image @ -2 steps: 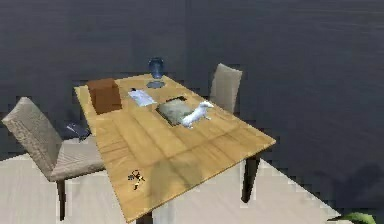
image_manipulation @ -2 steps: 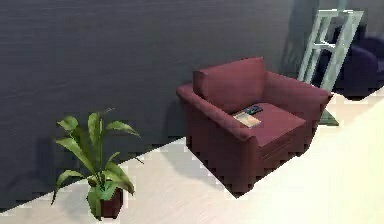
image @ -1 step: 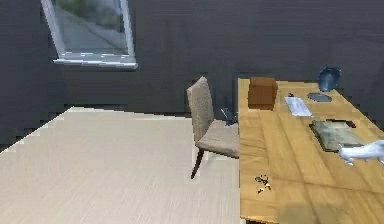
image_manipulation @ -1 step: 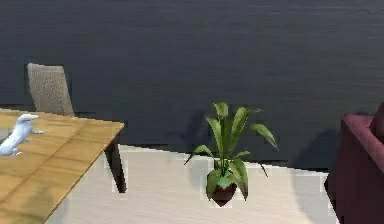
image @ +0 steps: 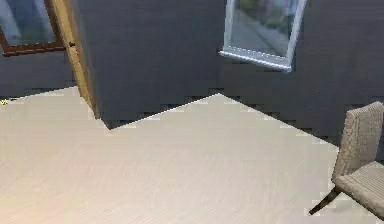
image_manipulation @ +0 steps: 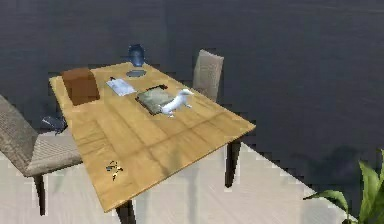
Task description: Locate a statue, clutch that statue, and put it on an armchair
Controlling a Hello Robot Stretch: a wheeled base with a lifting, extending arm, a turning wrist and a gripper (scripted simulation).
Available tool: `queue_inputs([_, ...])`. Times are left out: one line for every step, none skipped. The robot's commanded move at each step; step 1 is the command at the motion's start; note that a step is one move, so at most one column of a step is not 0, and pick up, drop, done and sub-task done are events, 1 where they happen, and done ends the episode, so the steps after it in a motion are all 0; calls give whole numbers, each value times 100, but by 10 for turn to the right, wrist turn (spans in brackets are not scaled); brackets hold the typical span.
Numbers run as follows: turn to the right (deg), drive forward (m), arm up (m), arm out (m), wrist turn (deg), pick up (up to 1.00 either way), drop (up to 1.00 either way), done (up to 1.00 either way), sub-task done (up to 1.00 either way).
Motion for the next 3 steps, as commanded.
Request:
queue_inputs([450, 0, 0, 0, 0, 0, 0, 0, 0])
queue_inputs([450, 0, 0, 0, 0, 0, 0, 0, 0])
queue_inputs([60, 0, 0, 0, 0, 0, 0, 0, 0])
